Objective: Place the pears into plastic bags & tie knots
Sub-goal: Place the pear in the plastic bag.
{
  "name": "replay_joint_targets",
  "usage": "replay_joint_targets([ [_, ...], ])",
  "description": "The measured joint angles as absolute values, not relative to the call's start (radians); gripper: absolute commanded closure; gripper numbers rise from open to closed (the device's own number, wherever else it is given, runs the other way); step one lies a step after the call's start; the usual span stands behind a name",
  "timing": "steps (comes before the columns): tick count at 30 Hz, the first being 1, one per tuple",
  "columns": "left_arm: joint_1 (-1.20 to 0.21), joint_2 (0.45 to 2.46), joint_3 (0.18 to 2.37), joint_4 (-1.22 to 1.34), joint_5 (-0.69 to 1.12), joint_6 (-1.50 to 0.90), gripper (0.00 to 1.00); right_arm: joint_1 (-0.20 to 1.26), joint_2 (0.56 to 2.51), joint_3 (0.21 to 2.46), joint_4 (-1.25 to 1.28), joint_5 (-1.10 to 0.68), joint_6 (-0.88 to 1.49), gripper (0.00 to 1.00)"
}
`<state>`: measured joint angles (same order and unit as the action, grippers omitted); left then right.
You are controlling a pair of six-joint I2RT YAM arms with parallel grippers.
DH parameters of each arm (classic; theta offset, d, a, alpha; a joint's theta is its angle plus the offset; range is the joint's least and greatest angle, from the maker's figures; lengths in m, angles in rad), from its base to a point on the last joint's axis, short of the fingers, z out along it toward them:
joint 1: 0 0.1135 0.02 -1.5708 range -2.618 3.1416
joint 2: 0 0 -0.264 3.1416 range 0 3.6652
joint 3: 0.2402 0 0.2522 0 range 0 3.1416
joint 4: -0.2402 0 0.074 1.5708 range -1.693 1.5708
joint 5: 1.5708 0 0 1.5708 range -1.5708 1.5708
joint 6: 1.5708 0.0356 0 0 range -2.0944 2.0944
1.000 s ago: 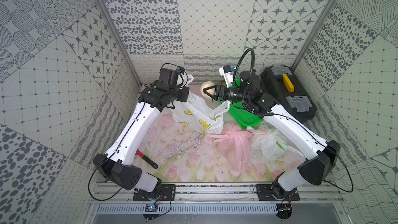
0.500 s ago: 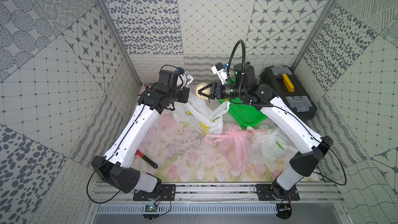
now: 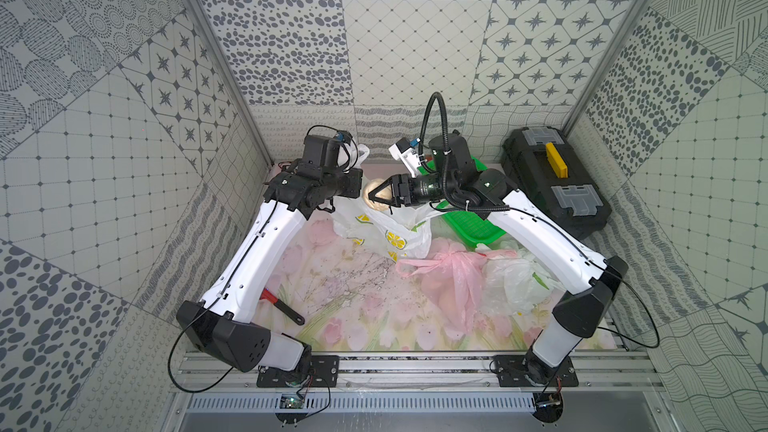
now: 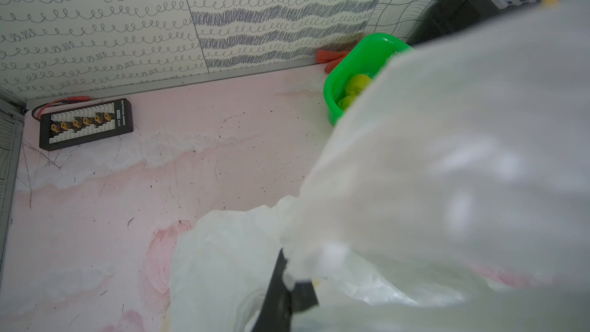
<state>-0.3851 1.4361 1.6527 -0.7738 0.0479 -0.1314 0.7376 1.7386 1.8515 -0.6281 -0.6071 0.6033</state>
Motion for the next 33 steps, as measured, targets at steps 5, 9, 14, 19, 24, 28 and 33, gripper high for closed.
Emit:
replay_joint_targets([
  [5, -0.385, 1.42, 1.64, -0.773, 0.099, -0.13, 1.0, 0.664, 1.834, 1.797, -0.619, -0.599, 0.645, 0.81],
  [9, -0.385, 1.426, 1.628, -0.773, 0.168, -0.128, 1.0, 0.633, 1.904, 1.798, -0.609, -0.585, 0.666, 0.77],
  [14, -0.385, 1.45, 1.611, -0.768, 0.245, -0.132, 1.0, 0.656, 1.936, 1.739, -0.512, -0.559, 0.794, 0.58],
  [19, -0.385, 1.468, 1.588, -0.76, 0.289, -0.148, 1.0, 0.711, 2.009, 1.75, -0.509, -0.404, 0.826, 0.43],
  [24, -0.373, 1.473, 1.563, -0.75, 0.299, -0.174, 1.0, 0.746, 2.107, 1.771, -0.574, -0.276, 0.734, 0.2],
  [28, -0.339, 1.476, 1.539, -0.746, 0.281, -0.196, 1.0, 0.744, 2.1, 1.778, -0.619, -0.284, 0.646, 0.11],
  [33, -0.292, 1.49, 1.496, -0.725, 0.255, -0.237, 1.0, 0.693, 1.969, 1.763, -0.645, -0.36, 0.586, 0.1],
])
